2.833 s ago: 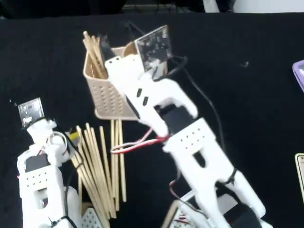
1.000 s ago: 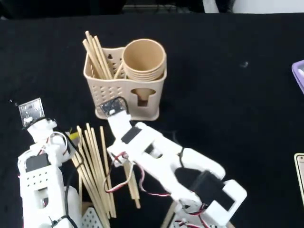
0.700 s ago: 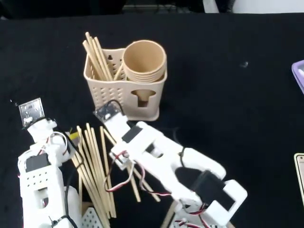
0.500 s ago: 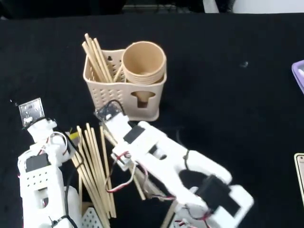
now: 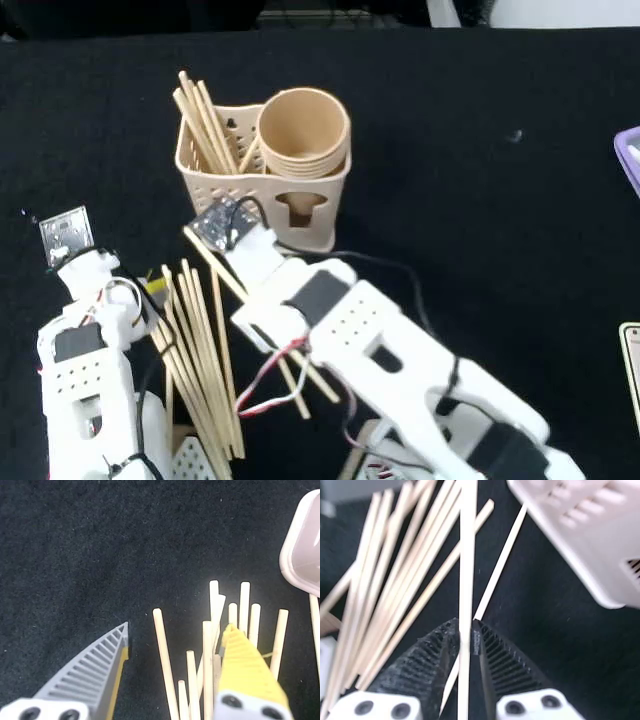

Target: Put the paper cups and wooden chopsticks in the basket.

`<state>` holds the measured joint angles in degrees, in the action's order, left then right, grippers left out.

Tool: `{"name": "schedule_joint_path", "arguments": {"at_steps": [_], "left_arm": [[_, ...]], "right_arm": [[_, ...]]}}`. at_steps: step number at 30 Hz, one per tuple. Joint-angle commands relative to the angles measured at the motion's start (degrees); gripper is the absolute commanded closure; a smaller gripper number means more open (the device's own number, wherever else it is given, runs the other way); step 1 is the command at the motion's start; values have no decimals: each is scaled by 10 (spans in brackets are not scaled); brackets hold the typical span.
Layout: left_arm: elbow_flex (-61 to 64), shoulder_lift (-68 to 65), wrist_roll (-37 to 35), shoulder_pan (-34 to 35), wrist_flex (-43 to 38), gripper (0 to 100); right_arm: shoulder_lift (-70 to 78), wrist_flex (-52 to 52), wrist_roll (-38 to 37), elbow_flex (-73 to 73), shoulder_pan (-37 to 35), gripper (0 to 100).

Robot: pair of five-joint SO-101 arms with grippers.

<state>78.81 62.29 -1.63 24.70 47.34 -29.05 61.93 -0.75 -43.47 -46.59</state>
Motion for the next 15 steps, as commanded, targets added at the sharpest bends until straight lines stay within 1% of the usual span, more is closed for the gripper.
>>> {"name": "schedule_joint_path", "arguments": {"at_steps": [1,4,7,10,15], "left_arm": [[-5,8,1,-2,-9,708],[-5,8,1,-4,-9,708],[-5,8,1,-5,-9,708],[-6,8,1,-4,-9,708],[-5,8,1,-2,-9,708]], "right_arm": [[-104,21,-6,66,8,988],[-157,25,-8,105,11,988],[-196,-22,-8,129,11,988],[-217,-124,-7,138,11,988],[-200,-364,-4,136,50,988]]}}
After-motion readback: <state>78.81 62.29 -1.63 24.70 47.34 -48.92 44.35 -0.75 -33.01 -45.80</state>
